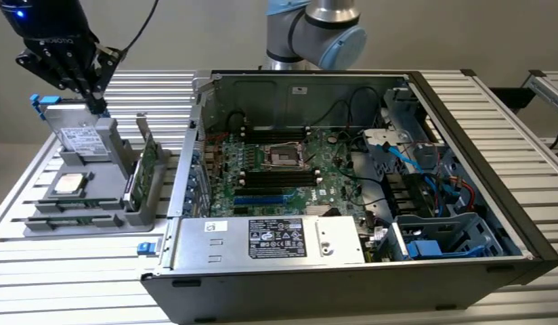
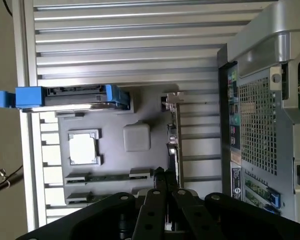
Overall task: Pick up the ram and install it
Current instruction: 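Reach for the ram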
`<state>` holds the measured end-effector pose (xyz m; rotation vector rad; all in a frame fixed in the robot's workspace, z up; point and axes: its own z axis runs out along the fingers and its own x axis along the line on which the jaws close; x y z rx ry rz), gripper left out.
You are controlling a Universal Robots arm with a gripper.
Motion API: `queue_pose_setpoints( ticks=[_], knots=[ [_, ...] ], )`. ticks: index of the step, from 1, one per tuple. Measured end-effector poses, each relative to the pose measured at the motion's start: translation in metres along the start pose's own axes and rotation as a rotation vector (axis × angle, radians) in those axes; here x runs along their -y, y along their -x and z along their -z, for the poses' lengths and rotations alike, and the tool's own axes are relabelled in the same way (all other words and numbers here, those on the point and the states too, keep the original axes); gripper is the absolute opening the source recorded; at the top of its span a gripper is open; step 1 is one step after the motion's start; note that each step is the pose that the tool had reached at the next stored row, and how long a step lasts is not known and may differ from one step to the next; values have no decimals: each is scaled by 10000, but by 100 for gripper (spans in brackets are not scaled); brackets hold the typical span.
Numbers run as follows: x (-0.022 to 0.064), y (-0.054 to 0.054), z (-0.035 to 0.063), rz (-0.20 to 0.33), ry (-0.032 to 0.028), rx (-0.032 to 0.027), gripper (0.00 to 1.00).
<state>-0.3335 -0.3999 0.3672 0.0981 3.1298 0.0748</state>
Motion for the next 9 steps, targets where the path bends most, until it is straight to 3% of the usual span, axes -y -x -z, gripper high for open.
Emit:
queue_pose_setpoints(
  ticks=[5, 9],
  knots=[
    [41, -73, -67, 99, -3, -51, 10],
    [103, -116, -95, 170, 0, -60, 10]
  ],
)
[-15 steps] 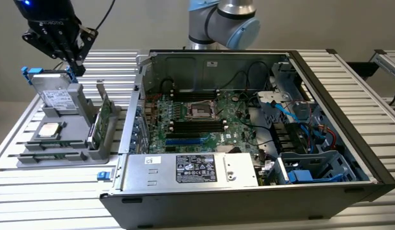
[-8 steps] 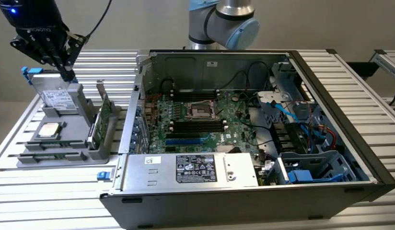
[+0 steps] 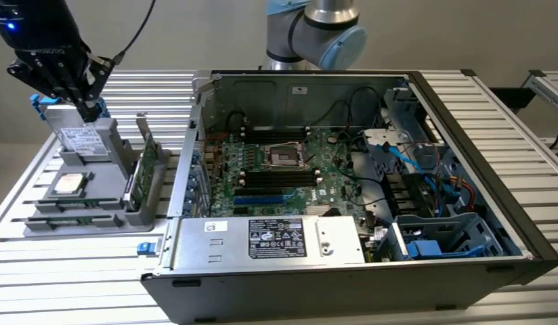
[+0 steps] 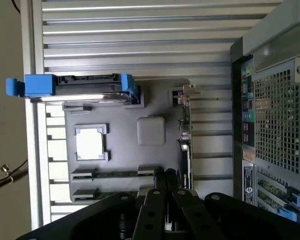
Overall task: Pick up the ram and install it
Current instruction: 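Reach for the ram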
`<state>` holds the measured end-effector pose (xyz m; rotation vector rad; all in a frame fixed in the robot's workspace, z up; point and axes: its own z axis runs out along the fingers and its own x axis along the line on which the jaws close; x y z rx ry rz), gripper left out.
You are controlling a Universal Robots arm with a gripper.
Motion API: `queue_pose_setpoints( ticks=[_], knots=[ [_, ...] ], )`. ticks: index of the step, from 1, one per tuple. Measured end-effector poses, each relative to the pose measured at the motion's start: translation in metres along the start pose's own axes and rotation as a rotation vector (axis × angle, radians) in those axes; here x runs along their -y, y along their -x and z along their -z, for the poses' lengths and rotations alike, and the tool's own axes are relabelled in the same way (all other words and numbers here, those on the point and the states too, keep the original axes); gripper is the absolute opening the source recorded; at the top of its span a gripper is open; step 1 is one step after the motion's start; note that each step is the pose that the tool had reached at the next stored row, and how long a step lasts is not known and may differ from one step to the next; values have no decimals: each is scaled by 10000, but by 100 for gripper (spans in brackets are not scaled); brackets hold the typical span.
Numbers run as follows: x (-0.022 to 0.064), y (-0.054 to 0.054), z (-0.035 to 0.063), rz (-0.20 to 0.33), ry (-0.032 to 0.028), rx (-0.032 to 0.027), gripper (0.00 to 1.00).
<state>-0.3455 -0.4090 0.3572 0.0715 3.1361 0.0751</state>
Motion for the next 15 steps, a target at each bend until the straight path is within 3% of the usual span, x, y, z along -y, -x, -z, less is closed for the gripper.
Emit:
queue_pose_setpoints(
  ticks=[8, 15],
  knots=[
    [108, -115, -48, 122, 0, -23, 10],
    [167, -212, -102, 249, -5, -148, 10]
  ],
)
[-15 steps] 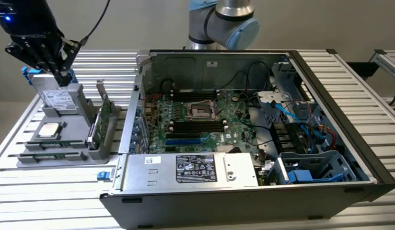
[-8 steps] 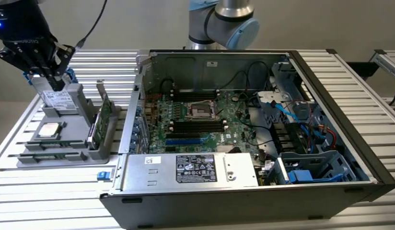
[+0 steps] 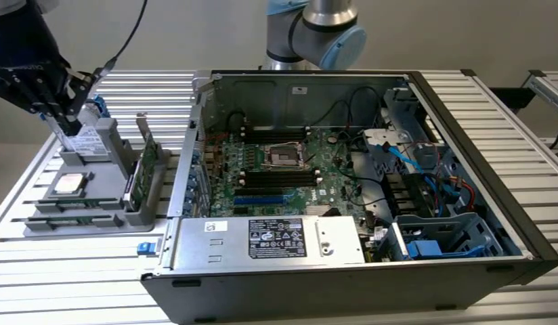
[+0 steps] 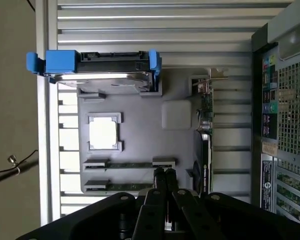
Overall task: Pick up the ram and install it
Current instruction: 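Reach for the ram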
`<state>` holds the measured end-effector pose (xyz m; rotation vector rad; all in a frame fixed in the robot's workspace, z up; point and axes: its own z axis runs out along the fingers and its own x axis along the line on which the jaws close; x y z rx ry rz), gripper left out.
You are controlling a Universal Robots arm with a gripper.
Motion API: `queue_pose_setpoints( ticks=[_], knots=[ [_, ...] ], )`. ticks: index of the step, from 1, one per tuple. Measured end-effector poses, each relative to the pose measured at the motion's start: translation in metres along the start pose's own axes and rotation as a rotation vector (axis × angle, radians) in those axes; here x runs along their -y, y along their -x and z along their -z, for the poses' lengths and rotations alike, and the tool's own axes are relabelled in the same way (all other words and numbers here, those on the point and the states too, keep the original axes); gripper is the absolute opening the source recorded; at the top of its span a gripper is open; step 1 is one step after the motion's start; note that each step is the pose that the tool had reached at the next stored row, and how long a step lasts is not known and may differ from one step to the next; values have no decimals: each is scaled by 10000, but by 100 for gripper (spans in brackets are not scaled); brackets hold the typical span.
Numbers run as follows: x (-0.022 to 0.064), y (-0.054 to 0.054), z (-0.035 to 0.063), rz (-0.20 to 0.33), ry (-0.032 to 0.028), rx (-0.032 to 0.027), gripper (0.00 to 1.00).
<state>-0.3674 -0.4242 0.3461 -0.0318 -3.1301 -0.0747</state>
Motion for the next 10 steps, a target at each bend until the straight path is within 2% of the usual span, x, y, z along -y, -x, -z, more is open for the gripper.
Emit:
queue_pose_setpoints(
  ticks=[3, 10],
  knots=[
    [22, -31, -19, 57, -2, -73, 10],
    [100, -76, -64, 171, -7, -286, 10]
  ],
)
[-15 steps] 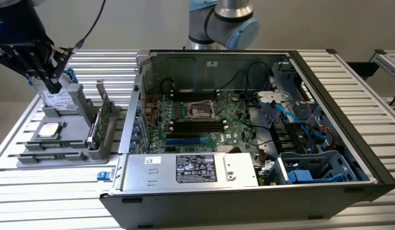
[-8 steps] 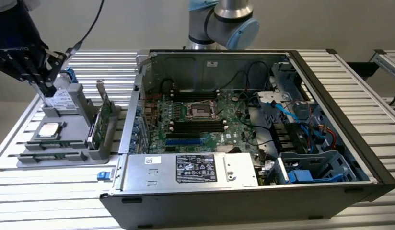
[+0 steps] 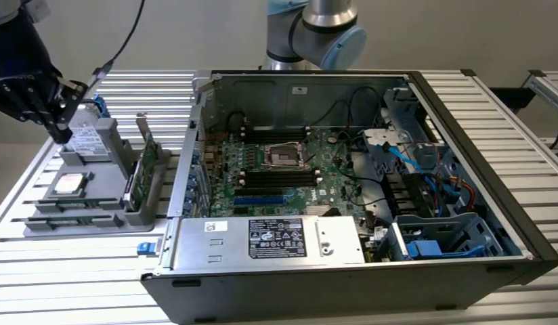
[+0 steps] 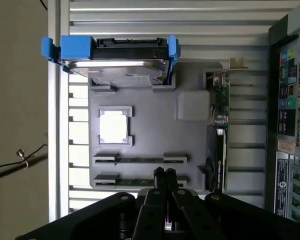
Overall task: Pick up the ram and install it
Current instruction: 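Reach for the ram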
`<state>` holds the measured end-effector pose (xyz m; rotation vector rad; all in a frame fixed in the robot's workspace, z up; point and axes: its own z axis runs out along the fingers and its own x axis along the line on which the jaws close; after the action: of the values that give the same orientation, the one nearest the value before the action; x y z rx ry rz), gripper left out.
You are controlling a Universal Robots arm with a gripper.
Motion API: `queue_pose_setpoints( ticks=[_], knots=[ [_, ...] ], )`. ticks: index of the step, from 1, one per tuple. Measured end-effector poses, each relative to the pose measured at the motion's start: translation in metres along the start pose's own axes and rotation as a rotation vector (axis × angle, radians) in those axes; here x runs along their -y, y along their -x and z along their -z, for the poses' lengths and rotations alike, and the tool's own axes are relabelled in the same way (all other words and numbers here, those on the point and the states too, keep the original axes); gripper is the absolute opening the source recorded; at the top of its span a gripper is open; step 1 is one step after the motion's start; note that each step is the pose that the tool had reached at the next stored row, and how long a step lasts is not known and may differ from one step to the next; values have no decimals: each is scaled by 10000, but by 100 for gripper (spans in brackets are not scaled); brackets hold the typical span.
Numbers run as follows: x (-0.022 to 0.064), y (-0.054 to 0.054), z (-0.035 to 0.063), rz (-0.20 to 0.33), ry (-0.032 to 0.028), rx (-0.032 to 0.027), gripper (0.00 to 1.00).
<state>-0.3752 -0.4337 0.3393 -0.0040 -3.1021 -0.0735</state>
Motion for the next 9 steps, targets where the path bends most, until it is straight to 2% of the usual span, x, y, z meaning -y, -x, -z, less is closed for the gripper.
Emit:
queue_pose_setpoints(
  ticks=[6, 9],
  knots=[
    [82, -27, -33, 94, -5, -145, 10],
    [122, -29, -62, 183, -7, -240, 10]
  ],
)
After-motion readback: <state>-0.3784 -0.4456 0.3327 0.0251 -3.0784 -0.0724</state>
